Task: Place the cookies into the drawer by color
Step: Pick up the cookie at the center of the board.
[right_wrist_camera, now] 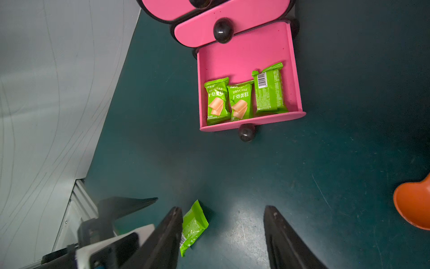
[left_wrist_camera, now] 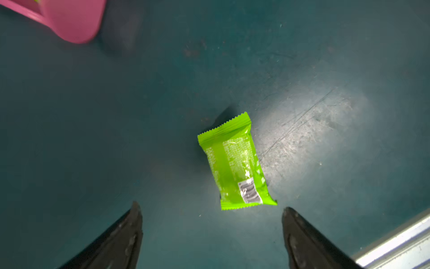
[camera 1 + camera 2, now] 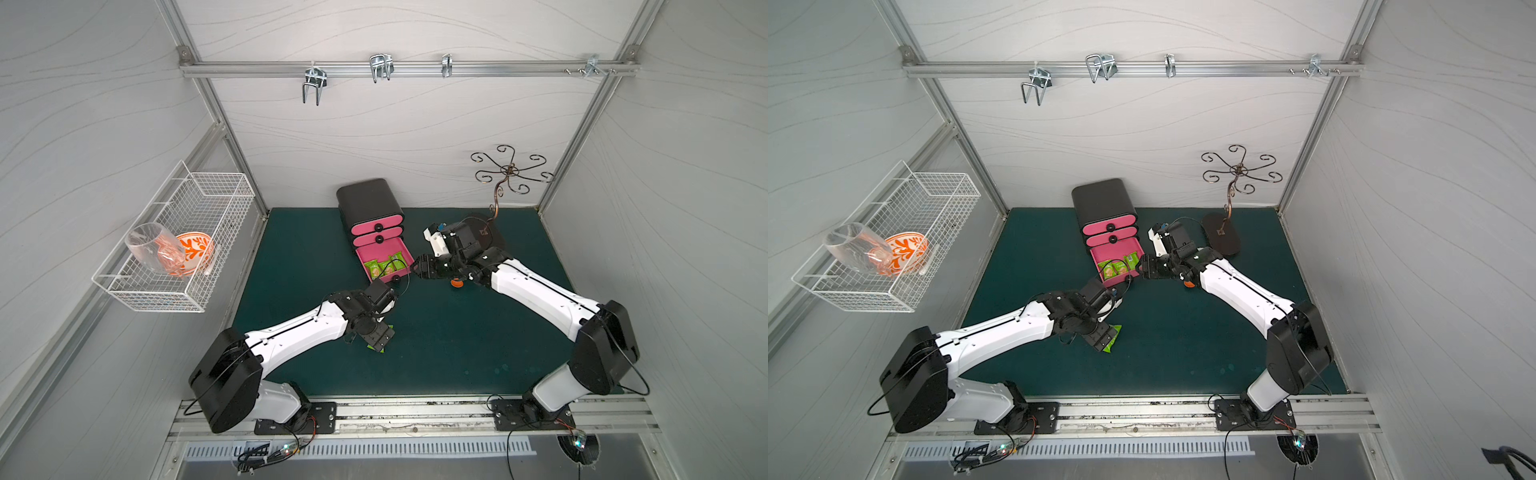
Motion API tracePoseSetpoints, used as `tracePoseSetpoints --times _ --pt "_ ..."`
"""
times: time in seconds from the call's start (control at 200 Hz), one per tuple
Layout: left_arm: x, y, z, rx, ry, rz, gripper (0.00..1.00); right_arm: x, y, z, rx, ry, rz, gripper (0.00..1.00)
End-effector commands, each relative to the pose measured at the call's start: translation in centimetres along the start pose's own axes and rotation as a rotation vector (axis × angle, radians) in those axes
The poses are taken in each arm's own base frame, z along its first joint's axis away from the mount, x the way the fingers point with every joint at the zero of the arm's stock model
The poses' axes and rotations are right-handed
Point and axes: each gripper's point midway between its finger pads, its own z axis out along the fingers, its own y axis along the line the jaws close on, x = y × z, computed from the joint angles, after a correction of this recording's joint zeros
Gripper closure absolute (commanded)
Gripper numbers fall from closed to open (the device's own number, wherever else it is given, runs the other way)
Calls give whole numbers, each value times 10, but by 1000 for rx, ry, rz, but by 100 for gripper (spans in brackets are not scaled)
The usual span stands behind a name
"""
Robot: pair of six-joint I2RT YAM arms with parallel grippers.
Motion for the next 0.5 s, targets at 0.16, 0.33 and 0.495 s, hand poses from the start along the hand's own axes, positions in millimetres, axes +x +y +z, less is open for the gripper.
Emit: tracePoseSetpoints --times 0.16,0.33,0.495 --pt "0 -16 27 86 79 36 27 -17 16 -18 -29 -47 -18 40" --pt "2 -24 37 135 142 60 44 -17 12 -25 -9 -56 -15 40" --pt "-1 -15 42 127 172 18 69 -16 8 -44 19 -99 -18 39"
